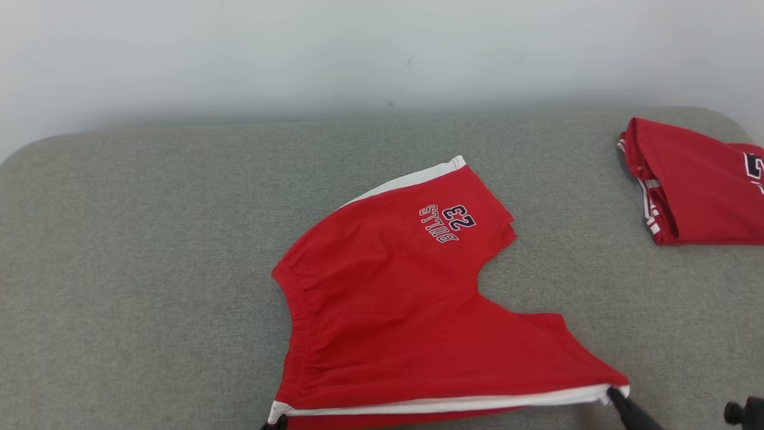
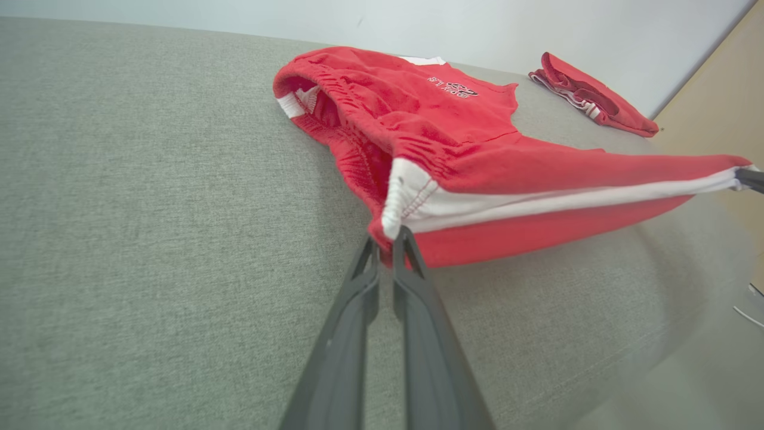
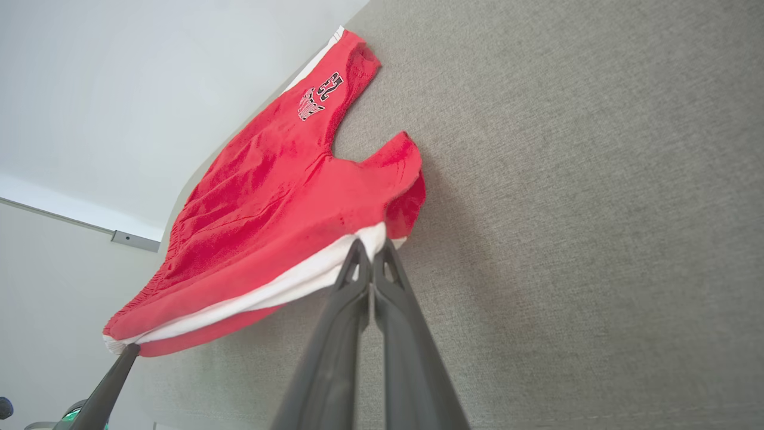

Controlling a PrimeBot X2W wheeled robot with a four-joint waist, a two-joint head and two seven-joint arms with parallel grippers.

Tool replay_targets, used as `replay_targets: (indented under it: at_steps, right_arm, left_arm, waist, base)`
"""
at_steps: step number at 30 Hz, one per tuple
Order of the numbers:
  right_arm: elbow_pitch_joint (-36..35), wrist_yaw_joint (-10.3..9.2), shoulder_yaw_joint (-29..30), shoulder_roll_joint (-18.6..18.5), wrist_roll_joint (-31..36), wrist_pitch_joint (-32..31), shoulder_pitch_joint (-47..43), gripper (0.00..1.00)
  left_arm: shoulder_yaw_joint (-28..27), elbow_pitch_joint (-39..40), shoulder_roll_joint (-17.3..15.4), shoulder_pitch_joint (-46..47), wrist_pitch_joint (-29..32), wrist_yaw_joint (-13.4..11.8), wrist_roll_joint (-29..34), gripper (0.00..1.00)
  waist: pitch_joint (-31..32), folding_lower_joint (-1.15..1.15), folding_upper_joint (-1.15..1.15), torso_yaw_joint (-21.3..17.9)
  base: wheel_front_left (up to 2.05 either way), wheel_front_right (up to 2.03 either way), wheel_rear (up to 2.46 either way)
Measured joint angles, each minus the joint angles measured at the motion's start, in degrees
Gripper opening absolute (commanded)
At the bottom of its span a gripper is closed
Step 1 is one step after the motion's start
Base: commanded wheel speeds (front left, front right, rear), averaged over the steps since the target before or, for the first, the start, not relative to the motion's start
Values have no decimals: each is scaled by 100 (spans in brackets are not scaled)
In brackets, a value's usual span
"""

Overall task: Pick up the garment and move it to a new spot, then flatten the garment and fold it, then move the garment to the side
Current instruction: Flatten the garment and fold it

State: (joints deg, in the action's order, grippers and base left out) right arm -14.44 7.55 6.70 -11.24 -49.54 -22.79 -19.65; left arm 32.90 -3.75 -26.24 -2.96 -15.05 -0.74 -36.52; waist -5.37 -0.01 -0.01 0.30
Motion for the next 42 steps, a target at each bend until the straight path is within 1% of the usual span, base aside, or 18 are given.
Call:
replay_targets:
  at_steps: [4, 8, 16, 19, 27, 34, 38, 40, 42]
  right_arm:
    - [88, 0, 224, -25, 96, -137, 377, 0]
    - [288, 0, 287, -144, 202, -249, 876, 0]
    - [928, 0, -60, -459, 397, -409, 2168, 0]
    - [1338, 0, -218, -602, 456, -382, 2732, 0]
    - [2727, 0, -598, -954, 571, 62, 4186, 0]
    - [3769, 0, -1206, -1072, 664, 489, 5289, 0]
    - [4348, 0, -1518, -1151, 679, 734, 5887, 0]
    - [4786, 0, -1777, -1188, 743, 911, 6334, 0]
    - [5107, 0, -1904, -1180, 779, 1054, 6636, 0]
  left_arm:
    - [10, -46, 137, 93, 0, 109, 109, 0]
    - [29, -82, 264, 352, 1, 249, 232, 0]
    - [137, -431, 583, 1098, 0, 521, 314, 0]
    - [134, -642, 689, 1326, 0, 590, 254, 0]
    - [-9, -1093, 911, 1889, 0, 730, 200, 0]
    - [-11, -1444, 1107, 2364, 0, 782, 187, 0]
    - [-116, -1657, 1266, 2728, 0, 789, 90, 0]
    - [-146, -1907, 1363, 2993, 0, 792, 7, 0]
    - [-115, -2135, 1424, 3165, 1, 815, -112, 0]
  waist:
    - [31, 1, 0, 88]
    - [47, 1, 1, 185]
    - [-16, 1, 1, 339]
    - [-71, 1, 1, 377]
    - [-237, 2, 1, 536]
    - [-437, 2, 1, 674]
    - [-576, 2, 1, 733]
    - [-709, 2, 2, 759]
    - [-814, 2, 1, 770]
  base:
    - [0, 0, 0]
    - [0, 0, 0]
    - [0, 0, 0]
    - [0, 0, 0]
    - [0, 0, 0]
    - [0, 0, 0]
    - [0, 0, 0]
    - [0, 0, 0]
    - [0, 0, 0]
